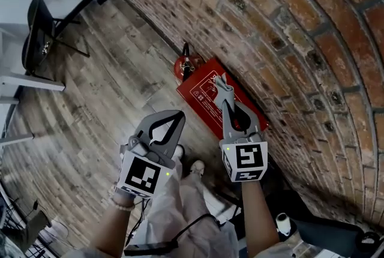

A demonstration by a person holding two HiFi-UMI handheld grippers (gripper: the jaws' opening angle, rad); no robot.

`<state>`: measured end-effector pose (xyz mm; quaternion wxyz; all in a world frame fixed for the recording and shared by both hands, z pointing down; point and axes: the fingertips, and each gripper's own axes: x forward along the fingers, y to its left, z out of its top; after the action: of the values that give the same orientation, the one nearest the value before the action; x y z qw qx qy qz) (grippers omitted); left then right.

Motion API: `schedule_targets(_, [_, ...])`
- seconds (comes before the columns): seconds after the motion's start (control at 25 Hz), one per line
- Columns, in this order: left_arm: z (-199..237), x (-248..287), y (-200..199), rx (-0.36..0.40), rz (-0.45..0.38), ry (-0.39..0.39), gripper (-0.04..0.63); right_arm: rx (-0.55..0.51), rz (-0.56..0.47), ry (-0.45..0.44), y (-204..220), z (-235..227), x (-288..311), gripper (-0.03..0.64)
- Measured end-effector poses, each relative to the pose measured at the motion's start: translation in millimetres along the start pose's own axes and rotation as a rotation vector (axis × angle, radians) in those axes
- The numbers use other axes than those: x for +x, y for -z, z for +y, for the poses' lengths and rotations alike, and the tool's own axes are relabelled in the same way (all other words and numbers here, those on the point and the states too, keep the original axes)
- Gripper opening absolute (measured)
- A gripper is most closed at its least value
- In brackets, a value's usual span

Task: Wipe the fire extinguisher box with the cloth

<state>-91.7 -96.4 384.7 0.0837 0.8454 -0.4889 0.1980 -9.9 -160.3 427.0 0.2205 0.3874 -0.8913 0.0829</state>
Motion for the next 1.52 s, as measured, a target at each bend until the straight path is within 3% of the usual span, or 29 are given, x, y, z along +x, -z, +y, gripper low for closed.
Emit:
schedule_targets(0.56, [24.3,18.3,28.3,-0.042,0.007,-0.003,-0.003,-0.026,0.073,-0.065,26.2,9.9,85.8,0.017])
schedule_targets(1.08, [44.1,18.2,47.0,-0.042,0.026,-0.022,-0.003,0.028,0.127,-0.046,49.0,8.3,140.9,0.017])
schedule_targets(1.52, [60.0,13.9,59.2,-0.075,0.047,-0.055,-0.003,0.016,0.254,0.025,85.7,-7.9,173.6,0.017])
